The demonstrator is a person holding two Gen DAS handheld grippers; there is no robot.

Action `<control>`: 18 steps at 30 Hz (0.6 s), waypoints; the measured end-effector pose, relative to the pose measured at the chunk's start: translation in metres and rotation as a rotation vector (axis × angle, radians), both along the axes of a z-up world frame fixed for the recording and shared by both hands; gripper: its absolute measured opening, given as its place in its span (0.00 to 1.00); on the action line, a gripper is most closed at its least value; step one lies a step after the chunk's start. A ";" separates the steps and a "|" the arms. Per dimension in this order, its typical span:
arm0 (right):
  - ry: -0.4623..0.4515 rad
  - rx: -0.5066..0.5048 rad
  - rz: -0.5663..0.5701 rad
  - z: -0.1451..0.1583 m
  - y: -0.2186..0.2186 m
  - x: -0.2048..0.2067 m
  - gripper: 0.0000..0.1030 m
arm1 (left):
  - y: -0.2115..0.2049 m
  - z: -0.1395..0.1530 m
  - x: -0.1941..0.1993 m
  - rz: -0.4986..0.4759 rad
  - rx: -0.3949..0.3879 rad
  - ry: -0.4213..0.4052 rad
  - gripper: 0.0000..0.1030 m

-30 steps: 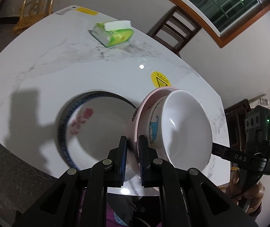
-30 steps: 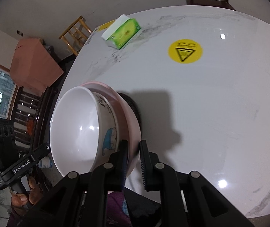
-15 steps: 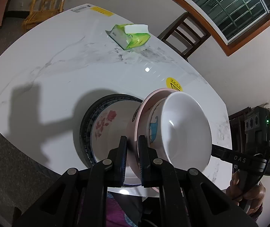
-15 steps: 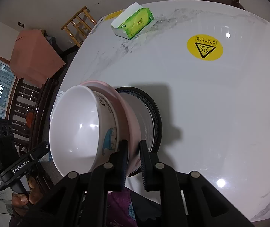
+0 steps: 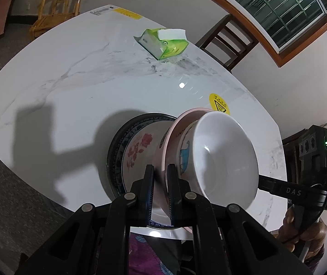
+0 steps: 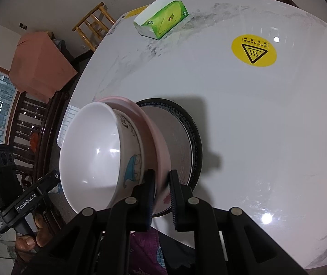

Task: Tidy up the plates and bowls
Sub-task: 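Lift the nested bowls with both grippers and carry them over the plate stack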

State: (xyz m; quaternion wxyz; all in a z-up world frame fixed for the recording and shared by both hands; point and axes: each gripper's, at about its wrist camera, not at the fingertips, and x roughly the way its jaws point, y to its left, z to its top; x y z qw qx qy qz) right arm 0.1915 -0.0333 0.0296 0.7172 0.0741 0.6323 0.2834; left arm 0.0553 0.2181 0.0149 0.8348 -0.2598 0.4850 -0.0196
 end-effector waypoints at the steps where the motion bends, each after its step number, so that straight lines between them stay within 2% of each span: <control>1: 0.001 -0.001 0.000 0.000 0.000 0.000 0.12 | 0.000 0.000 0.000 0.000 0.002 -0.001 0.07; 18: 0.022 -0.004 -0.004 -0.008 0.003 0.001 0.13 | -0.007 -0.006 0.002 -0.012 0.076 -0.015 0.06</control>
